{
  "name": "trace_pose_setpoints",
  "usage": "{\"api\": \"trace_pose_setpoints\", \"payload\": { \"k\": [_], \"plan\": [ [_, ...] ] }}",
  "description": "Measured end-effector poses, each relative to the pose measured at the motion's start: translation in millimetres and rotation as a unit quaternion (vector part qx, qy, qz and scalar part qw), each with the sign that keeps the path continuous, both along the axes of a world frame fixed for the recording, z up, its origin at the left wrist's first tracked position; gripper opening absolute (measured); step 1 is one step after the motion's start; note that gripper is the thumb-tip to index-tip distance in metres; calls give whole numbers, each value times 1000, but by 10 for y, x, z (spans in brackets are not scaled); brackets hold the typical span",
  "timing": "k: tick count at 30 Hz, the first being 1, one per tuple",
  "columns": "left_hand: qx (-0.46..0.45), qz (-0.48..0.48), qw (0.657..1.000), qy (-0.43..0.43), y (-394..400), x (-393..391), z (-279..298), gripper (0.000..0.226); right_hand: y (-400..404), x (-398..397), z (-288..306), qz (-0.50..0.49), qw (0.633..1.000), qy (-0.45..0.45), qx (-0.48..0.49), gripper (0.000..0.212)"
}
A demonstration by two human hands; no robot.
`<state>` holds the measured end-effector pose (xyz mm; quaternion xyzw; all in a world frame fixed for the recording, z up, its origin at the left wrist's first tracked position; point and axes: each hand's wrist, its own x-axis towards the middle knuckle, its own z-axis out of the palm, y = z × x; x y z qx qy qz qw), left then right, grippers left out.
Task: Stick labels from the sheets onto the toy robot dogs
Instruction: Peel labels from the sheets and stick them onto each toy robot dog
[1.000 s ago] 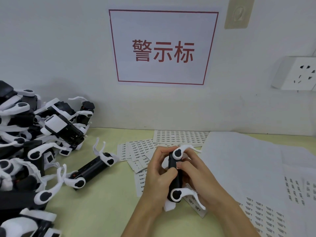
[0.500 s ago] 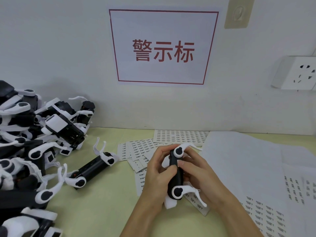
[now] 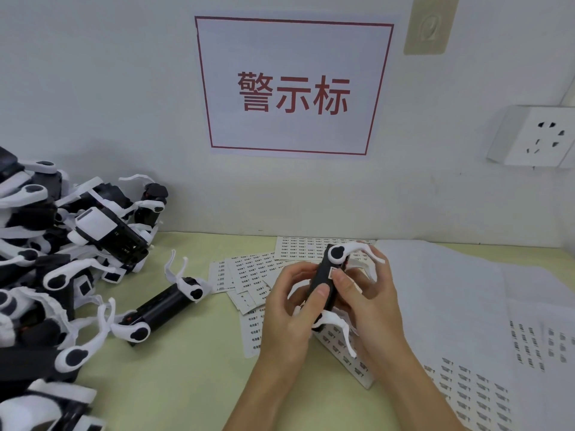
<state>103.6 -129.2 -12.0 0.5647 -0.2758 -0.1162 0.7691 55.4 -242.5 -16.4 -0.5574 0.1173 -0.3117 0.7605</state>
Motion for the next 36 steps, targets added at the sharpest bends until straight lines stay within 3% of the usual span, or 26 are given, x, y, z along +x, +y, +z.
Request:
{"api": "trace_pose_setpoints", "payload": {
  "k": [3, 6, 10, 14, 21, 24, 30, 36],
  "plan": [
    [23, 27, 999, -38, -6, -10, -20, 36, 39, 11, 15, -11, 1000, -5, 10, 61],
    [47, 71, 995, -51, 8, 13, -39, 49, 22, 18, 24, -53, 998, -13, 20, 47],
    [36, 15, 999, -9, -17, 6, -64, 57, -33, -1, 46, -80, 990, -50, 100, 40],
    [14, -1, 996, 90, -89, 15, -107, 58, -52, -19, 53, -38, 986, -75, 145, 25],
    [-119, 34, 958, 258, -76, 126, -56, 57, -32, -55, 99, 57, 981, -99, 155, 49],
    [-168, 29, 940, 295, -30, 155, -28, 51, -29, -69, 115, 80, 979, -95, 162, 47],
    [-166, 12, 950, 263, 81, 235, -33, 64, -86, -124, 177, 91, 984, -52, 147, 52],
    [-158, 12, 962, 221, 71, 214, -66, 50, -167, -160, 191, 83, 995, 16, 53, 41]
  ]
}}
